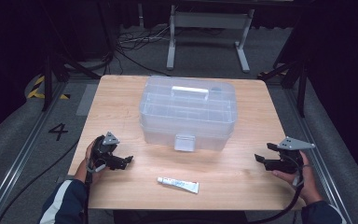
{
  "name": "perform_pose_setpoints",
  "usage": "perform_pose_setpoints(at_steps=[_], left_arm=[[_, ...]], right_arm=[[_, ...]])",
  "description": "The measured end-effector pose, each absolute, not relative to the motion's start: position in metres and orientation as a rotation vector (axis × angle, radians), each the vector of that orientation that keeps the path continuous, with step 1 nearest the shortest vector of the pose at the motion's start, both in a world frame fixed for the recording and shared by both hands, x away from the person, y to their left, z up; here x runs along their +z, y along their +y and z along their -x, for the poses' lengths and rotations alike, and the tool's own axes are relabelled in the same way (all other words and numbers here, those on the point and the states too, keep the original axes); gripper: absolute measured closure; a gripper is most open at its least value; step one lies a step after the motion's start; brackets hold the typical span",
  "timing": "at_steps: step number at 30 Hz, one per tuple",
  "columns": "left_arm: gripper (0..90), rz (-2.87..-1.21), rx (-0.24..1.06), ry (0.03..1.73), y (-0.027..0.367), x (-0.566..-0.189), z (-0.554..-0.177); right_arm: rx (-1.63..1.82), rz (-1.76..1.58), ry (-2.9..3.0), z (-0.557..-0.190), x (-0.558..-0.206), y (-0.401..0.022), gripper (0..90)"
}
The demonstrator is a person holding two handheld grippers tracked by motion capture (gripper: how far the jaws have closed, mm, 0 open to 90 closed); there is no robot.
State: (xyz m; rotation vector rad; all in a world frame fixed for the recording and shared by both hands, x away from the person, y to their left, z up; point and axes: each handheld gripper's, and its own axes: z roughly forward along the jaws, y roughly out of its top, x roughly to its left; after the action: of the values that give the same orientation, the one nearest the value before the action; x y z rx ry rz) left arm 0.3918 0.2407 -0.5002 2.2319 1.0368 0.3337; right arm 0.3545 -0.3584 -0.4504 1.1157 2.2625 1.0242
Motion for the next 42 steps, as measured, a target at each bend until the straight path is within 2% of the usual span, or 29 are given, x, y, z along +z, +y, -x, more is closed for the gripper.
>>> perform_pose_setpoints(at_steps=[12,42], left_arm=[[0.3,-2.234,0.335,1.037,0.241,-0.500,-0.392],[0.3,-2.241,0.326,1.003,0.242,-0.500,-0.390]], right_arm=[[1.088,-0.988,2.226,-0.374,-0.408,-0.333,27.5],[1.199,-0.883,2.178,-0.385,-0.363,-0.300,27.7]])
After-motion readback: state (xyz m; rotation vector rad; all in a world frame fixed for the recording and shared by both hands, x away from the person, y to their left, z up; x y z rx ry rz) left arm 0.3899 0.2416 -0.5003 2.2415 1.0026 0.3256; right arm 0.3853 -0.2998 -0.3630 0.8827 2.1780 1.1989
